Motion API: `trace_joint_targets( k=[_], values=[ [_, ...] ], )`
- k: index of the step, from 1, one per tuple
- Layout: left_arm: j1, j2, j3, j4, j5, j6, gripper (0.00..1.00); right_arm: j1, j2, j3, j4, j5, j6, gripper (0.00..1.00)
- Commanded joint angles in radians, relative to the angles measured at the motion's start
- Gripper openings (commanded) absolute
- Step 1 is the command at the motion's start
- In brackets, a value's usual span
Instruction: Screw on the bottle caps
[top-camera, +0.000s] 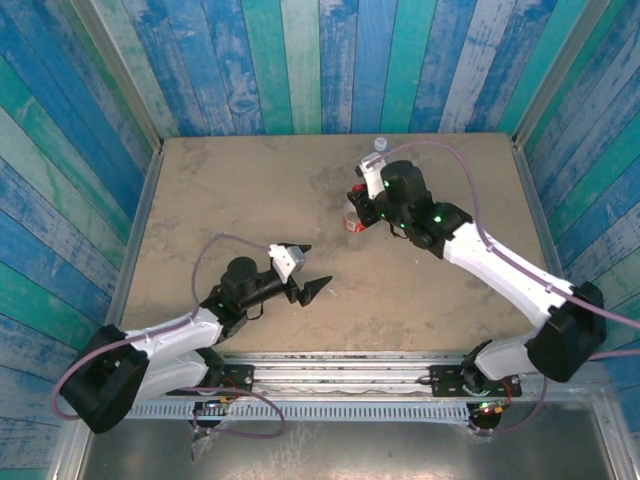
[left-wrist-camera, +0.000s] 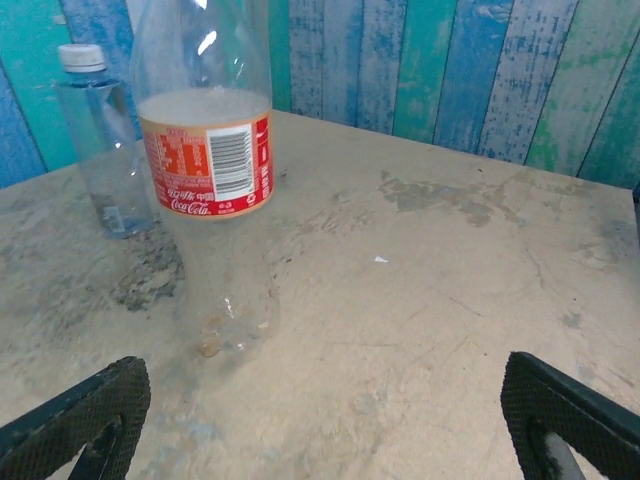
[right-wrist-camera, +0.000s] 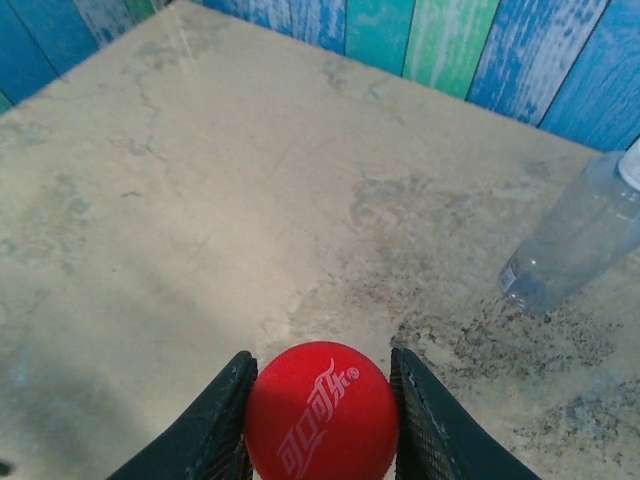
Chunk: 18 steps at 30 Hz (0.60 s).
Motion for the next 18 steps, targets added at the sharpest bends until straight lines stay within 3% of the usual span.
trace_joint_targets(
  k=[1, 7, 14, 18],
  values=[
    [0.000, -0.083, -0.015, -0.020, -0.082, -0.015, 0.94, -0.015, 0.033, 0.039, 0.031, -0.028, -0.005, 0.25],
    [0.000, -0.105, -0.001, -0.067, -0.150, 0.019, 0.94, -0.015, 0.057, 0.018, 0.043, -0.036, 0.004, 0.32],
    [0.000, -0.040, 0.040, -0.067, -0.160, 0.035, 0.94, -0.015, 0.039, 0.022, 0.043, -0.046, -0.013, 0.70],
    [0.009, -0.020, 0.064, -0.070, -0.183, 0.044, 0.94, -0.019, 0.020, 0.048, 0.034, -0.040, -0.026, 0.85]
  ],
)
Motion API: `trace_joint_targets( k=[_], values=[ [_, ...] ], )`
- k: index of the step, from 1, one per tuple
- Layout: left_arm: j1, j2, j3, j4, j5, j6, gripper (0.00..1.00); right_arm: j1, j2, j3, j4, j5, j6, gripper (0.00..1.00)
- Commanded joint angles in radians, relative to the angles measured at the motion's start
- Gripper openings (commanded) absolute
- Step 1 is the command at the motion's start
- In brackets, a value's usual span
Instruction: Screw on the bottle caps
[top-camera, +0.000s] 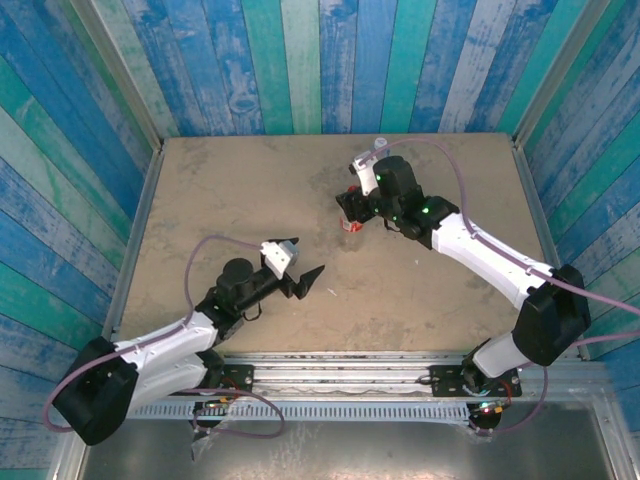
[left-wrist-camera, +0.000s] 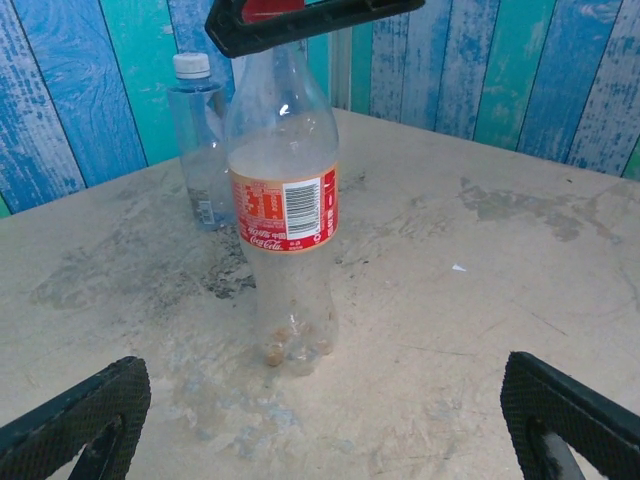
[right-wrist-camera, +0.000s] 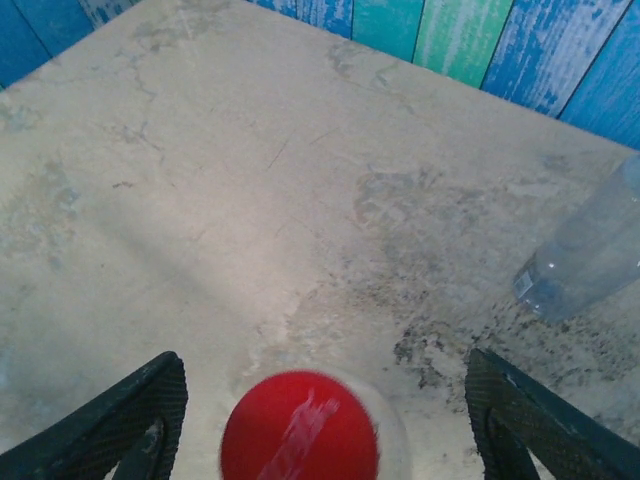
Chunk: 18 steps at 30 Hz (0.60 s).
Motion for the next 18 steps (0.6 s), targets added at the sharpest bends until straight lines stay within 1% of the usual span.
trace_joint_targets(
  k=[1, 6, 8, 9, 13, 16, 18],
  values=[
    [0.016, 0.013, 0.037, 0.002, -0.033, 0.017, 0.94, -0.004, -0.043, 0.037, 0.004, -0.003, -0.014, 0.88],
    [0.097, 0.016, 0.073, -0.013, -0.080, 0.028, 0.94, -0.028, -0.135, -0.002, 0.006, 0.028, -0.018, 0.96],
    [0.138, 0.013, 0.083, -0.014, -0.135, 0.043, 0.94, -0.053, -0.191, -0.054, 0.020, 0.051, -0.031, 1.00],
    [0.155, 0.011, 0.086, -0.011, -0.171, 0.048, 0.94, -0.084, -0.216, -0.084, 0.035, 0.056, -0.037, 1.00],
    [0.236, 0.025, 0.073, 0.045, -0.309, 0.079, 0.94, -0.207, -0.342, -0.287, 0.153, 0.104, -0.042, 1.00],
    [0.296, 0.083, 0.032, 0.149, -0.353, 0.103, 0.94, -0.305, -0.437, -0.482, 0.298, 0.137, -0.063, 1.00],
    [0.326, 0.138, 0.024, 0.179, -0.380, 0.106, 0.94, -0.363, -0.481, -0.592, 0.375, 0.161, -0.068, 1.00]
  ],
)
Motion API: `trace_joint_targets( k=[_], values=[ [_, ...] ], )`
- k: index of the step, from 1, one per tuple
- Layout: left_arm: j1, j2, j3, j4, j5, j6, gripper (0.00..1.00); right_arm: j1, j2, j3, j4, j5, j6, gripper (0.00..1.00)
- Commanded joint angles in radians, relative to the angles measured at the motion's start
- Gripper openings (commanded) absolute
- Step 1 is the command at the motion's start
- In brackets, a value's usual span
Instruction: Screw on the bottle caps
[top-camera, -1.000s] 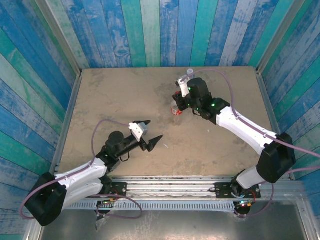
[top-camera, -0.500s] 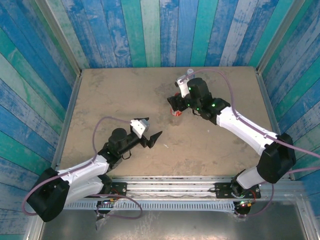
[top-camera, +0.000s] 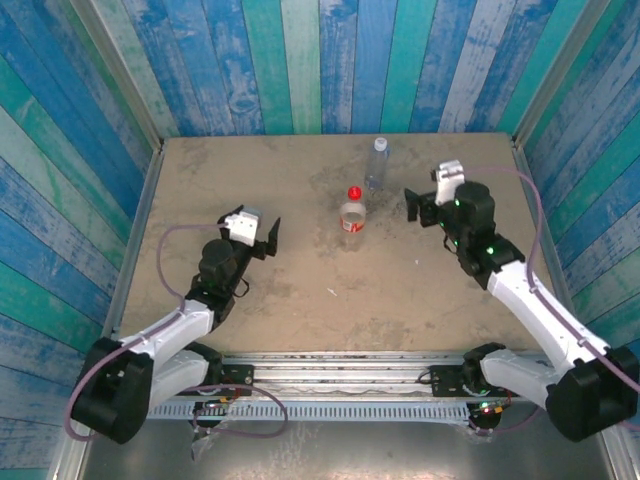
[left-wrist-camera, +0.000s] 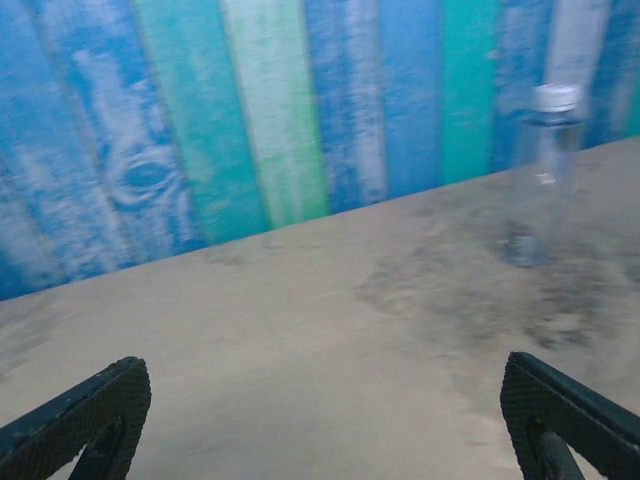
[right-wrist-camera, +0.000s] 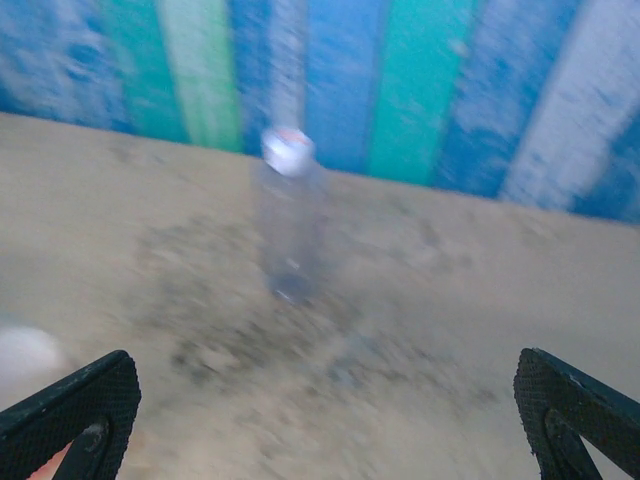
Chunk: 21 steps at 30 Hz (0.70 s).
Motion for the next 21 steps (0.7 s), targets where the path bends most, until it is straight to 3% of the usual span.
trace_joint_targets(
  k=[1, 6, 9, 13, 15, 21],
  values=[
    [0.050, 0.086, -0.026, 0.098, -0.087, 0.026, 0.94, -0.078, -0.051, -0.174, 0.171, 0.060, -0.032, 1.00],
    [0.098, 0.135, 0.007, 0.055, -0.073, 0.014, 0.94, -0.188, -0.025, -0.393, 0.427, 0.059, -0.058, 1.00],
    [0.120, 0.187, -0.038, 0.175, -0.098, 0.027, 0.94, -0.228, 0.072, -0.455, 0.589, 0.060, -0.030, 1.00],
    [0.170, 0.273, -0.058, 0.298, -0.067, 0.038, 0.94, -0.242, 0.223, -0.453, 0.750, 0.057, -0.003, 1.00],
    [0.232, 0.307, -0.021, 0.258, 0.000, -0.007, 0.94, -0.243, 0.261, -0.405, 0.713, 0.032, -0.038, 1.00],
    [0.326, 0.386, -0.013, 0.317, 0.103, -0.078, 0.94, -0.264, 0.469, -0.398, 0.915, 0.008, -0.044, 1.00]
  ],
)
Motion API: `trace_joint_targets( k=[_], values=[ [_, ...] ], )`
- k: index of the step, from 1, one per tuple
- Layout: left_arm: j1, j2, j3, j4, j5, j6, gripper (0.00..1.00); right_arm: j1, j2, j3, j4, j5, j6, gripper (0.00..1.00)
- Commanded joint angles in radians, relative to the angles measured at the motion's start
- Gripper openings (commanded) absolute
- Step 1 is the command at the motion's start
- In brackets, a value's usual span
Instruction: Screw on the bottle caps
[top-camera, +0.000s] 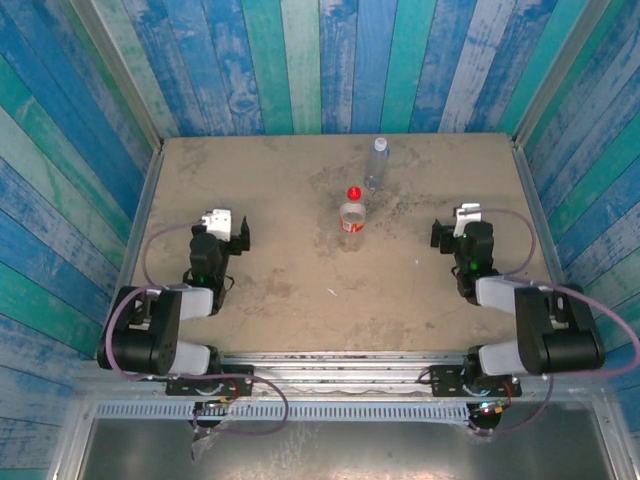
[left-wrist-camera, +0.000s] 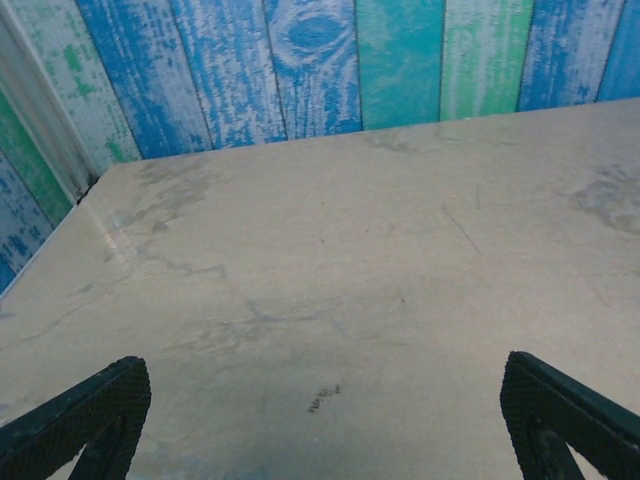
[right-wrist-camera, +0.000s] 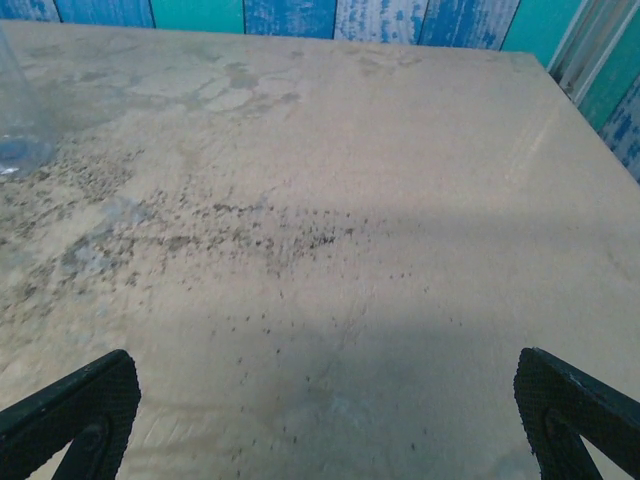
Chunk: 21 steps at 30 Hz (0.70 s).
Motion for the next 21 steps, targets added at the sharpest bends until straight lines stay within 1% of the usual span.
trace_joint_targets(
  k=[1, 2, 3, 4, 5, 7, 8, 9, 10, 12, 13, 21],
  values=[
    [0.031, 0.101, -0.004, 0.150, 0.080, -0.045, 0.94, -0.011, 0.062, 0.008, 0.134, -0.031, -0.009, 1.00],
    [0.049, 0.126, -0.018, 0.237, 0.065, -0.062, 0.94, -0.011, 0.047, 0.025, 0.073, -0.036, -0.012, 1.00],
    [0.059, 0.107, 0.011, 0.136, 0.067, -0.080, 0.94, -0.011, 0.046, 0.030, 0.069, -0.037, -0.014, 1.00],
    [0.060, 0.101, 0.026, 0.094, 0.056, -0.090, 0.94, -0.011, 0.057, 0.026, 0.093, -0.034, -0.010, 1.00],
    [0.060, 0.116, 0.016, 0.138, 0.039, -0.098, 0.94, -0.011, 0.051, 0.032, 0.067, -0.036, -0.012, 1.00],
    [0.060, 0.099, 0.031, 0.078, 0.019, -0.105, 0.94, -0.011, 0.054, 0.034, 0.071, -0.036, -0.014, 1.00],
    [0.060, 0.111, 0.024, 0.111, 0.016, -0.102, 0.94, -0.010, 0.049, 0.037, 0.059, -0.039, -0.015, 1.00],
    [0.060, 0.114, 0.021, 0.125, 0.015, -0.099, 0.94, -0.011, 0.050, 0.038, 0.057, -0.037, -0.015, 1.00],
    [0.060, 0.103, 0.027, 0.091, 0.014, -0.102, 0.94, -0.011, 0.052, 0.037, 0.061, -0.039, -0.015, 1.00],
    [0.060, 0.110, 0.023, 0.113, 0.015, -0.100, 0.94, -0.010, 0.051, 0.038, 0.058, -0.038, -0.015, 1.00],
    [0.060, 0.103, 0.027, 0.094, 0.014, -0.103, 0.94, -0.011, 0.051, 0.038, 0.057, -0.039, -0.016, 1.00],
    [0.060, 0.106, 0.028, 0.095, 0.014, -0.103, 0.94, -0.011, 0.051, 0.038, 0.057, -0.039, -0.017, 1.00]
  ],
)
